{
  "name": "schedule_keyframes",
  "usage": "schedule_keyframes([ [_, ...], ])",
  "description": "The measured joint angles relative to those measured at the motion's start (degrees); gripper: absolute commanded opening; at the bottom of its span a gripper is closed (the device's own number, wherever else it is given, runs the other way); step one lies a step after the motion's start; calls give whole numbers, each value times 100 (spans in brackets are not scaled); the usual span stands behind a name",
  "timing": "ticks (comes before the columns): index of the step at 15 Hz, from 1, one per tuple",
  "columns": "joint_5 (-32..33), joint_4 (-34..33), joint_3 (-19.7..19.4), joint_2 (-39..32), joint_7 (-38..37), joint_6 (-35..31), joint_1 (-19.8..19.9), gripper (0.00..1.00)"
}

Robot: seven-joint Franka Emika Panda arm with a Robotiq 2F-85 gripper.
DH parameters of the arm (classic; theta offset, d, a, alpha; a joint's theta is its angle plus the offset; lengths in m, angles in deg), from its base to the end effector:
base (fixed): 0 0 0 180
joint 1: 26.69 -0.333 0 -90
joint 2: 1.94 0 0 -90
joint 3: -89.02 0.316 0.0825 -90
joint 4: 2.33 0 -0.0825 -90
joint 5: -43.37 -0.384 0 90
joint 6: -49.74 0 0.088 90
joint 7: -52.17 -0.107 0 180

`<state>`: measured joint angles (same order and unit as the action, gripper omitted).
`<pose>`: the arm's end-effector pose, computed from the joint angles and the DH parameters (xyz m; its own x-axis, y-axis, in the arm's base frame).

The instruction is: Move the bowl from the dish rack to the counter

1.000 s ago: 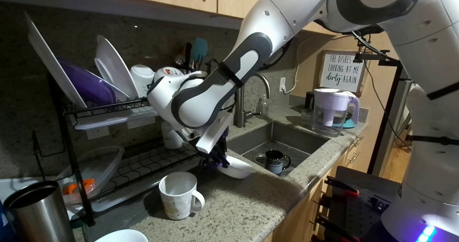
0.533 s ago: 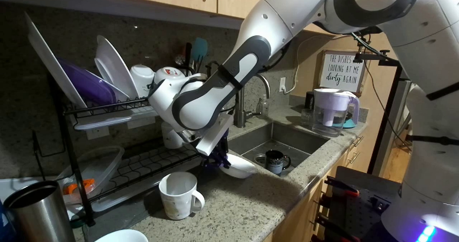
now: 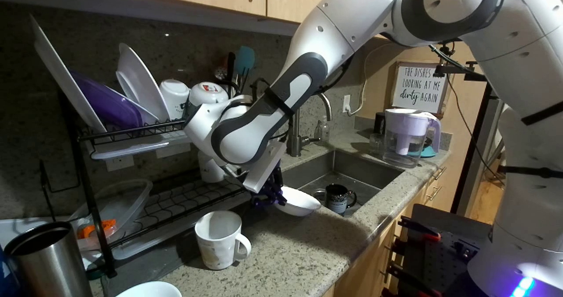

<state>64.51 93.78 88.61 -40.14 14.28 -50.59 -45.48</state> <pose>0.5890 0.1620 0.1877 0.9269 -0.2419 -0.2871 -0.0446 -0.8302 0.5556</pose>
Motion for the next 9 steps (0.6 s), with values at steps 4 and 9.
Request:
schedule_keyframes([
  [4,110,-127,-26,-172,-9,167,0,4],
  [9,117,-259,-26,-282,-73,268,-22,4],
])
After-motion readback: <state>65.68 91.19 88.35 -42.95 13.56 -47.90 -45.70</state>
